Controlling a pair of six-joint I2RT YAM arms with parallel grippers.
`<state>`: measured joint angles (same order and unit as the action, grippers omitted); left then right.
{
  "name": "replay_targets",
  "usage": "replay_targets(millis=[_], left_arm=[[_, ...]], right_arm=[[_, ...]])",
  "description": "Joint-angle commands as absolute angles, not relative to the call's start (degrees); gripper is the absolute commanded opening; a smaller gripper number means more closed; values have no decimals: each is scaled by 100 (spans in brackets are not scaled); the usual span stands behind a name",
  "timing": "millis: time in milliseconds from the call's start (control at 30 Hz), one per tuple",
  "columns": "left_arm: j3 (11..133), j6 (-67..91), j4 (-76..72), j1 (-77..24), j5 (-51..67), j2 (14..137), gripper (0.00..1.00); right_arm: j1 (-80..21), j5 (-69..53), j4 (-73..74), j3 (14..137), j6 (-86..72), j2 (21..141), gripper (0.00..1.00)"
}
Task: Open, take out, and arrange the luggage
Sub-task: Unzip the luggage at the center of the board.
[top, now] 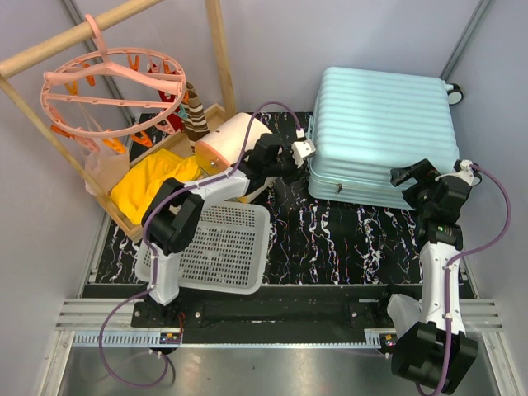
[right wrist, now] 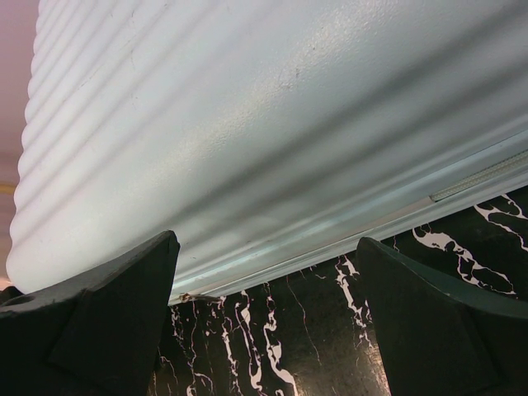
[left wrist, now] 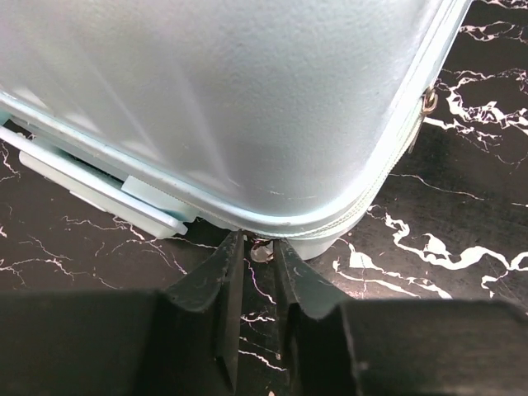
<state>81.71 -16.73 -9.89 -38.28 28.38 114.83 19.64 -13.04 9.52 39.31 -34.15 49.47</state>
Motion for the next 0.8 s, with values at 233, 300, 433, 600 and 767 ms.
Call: replay_targets(millis=[233,300,433,600,767], left_arm=[[8499,-1890,-1125,-3850,3032,11689,25],[8508,-1925,-1125,-3850,3085,11698,23],[8595,-1811,-1152,-3850,2998,11760,0],[8569,-1486,-1344,-3841,2656,11777,0],[8315,-1108,-1916,-3850,2391,11707,0]], right_arm=[[1995,-1301,809,4017,-3366,4825,100],[1995,-1292,809,4017,-3366,4816,100],[2004,-1266,800,4017,-3357,4790,100],[1995,-1222,817,3999,-3331,4755,100],[1995,-1213,817,3955,-3314,4694,100]])
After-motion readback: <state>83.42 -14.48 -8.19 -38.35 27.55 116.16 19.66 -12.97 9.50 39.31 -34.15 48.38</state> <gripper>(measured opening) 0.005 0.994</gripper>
